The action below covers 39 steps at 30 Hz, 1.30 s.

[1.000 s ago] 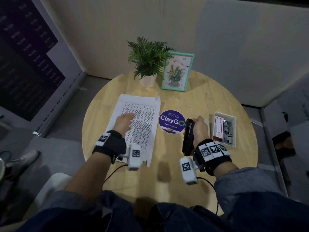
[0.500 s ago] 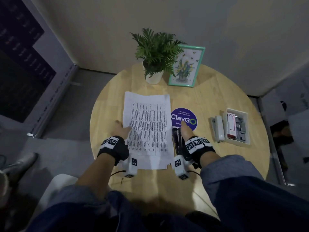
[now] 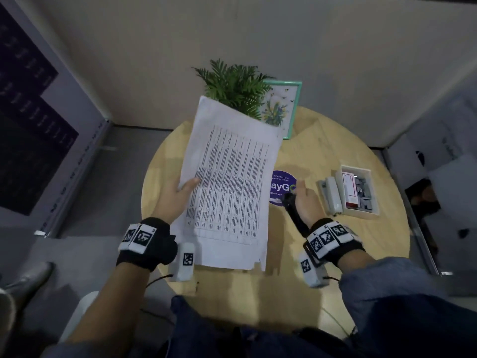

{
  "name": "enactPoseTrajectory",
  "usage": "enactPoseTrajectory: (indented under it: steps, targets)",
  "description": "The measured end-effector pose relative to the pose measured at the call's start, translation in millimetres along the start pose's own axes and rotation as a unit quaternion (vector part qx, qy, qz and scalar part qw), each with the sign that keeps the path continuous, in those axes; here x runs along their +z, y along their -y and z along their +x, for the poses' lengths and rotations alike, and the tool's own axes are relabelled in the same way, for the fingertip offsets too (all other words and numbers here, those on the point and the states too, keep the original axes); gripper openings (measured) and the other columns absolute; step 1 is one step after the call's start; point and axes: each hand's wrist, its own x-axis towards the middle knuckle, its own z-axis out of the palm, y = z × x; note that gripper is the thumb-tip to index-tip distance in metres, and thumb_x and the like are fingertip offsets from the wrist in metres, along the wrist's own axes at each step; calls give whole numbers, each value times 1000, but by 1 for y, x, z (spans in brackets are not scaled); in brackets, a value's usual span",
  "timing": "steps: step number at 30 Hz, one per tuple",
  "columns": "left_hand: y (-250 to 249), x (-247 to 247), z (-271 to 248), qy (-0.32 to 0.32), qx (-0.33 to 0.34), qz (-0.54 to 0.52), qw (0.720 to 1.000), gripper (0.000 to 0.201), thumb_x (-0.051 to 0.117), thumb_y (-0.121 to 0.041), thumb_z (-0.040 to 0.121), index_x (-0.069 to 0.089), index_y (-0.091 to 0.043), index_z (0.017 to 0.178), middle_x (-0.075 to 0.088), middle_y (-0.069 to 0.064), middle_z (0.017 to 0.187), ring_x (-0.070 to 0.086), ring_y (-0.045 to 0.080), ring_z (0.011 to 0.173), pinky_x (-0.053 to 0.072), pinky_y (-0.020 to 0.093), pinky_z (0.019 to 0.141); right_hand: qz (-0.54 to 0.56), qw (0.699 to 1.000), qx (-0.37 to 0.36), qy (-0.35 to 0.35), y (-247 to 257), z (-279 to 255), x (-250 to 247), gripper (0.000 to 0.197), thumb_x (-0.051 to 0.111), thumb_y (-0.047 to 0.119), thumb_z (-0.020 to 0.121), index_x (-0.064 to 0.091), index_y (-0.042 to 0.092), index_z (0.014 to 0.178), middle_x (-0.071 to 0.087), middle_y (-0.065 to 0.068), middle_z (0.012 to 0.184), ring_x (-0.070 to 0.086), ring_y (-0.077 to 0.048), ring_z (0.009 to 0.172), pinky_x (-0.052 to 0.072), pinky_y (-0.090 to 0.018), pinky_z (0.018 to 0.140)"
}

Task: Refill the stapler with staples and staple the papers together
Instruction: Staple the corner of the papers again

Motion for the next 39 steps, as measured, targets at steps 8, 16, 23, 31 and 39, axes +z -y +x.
enactPoseTrajectory:
  steps: [8, 16, 23, 31, 39]
  targets:
    - [-78, -9, -1, 6, 132, 13, 991, 22, 56, -19, 92, 61, -36, 105, 71, -23, 94, 66, -2, 94, 50, 28, 89, -65, 978, -197, -8, 25, -20, -36, 66, 19, 45, 99, 67, 1, 86, 67, -23, 79, 62, -36, 76, 49, -44, 76]
    - [-109, 3, -1, -5, 176, 51, 983, 30, 57, -19, 92, 60, -11, 120, 64, -18, 94, 61, 1, 88, 48, 21, 79, -64, 972, -226, -17, 26, -17, -43, 73, 18, 47, 99, 62, -8, 84, 67, -26, 81, 61, -39, 79, 48, -46, 80]
    - [-113, 11, -5, 4, 187, 60, 981, 29, 57, -19, 92, 60, -12, 121, 61, -23, 90, 58, -7, 83, 46, 24, 78, -55, 968, -245, -25, 28, -28, -44, 59, 20, 42, 100, 58, 1, 83, 60, -14, 74, 58, -30, 73, 45, -42, 75]
    - [-99, 12, -14, -68, 220, 191, 954, 56, 48, -11, 96, 26, -35, 141, 54, -7, 122, 60, 18, 93, 51, 35, 82, -16, 973, -203, -108, 24, -31, -46, 65, 20, 42, 100, 62, -4, 80, 65, -21, 77, 60, -32, 75, 44, -39, 73]
    - [-86, 64, -29, 25, 244, 206, 947, 35, 42, -12, 96, 35, -24, 127, 61, 3, 116, 62, 26, 85, 50, 39, 74, 81, 958, -271, -34, 53, -44, -29, 55, 25, 38, 100, 62, 8, 72, 63, -7, 72, 58, -18, 67, 44, -19, 66]
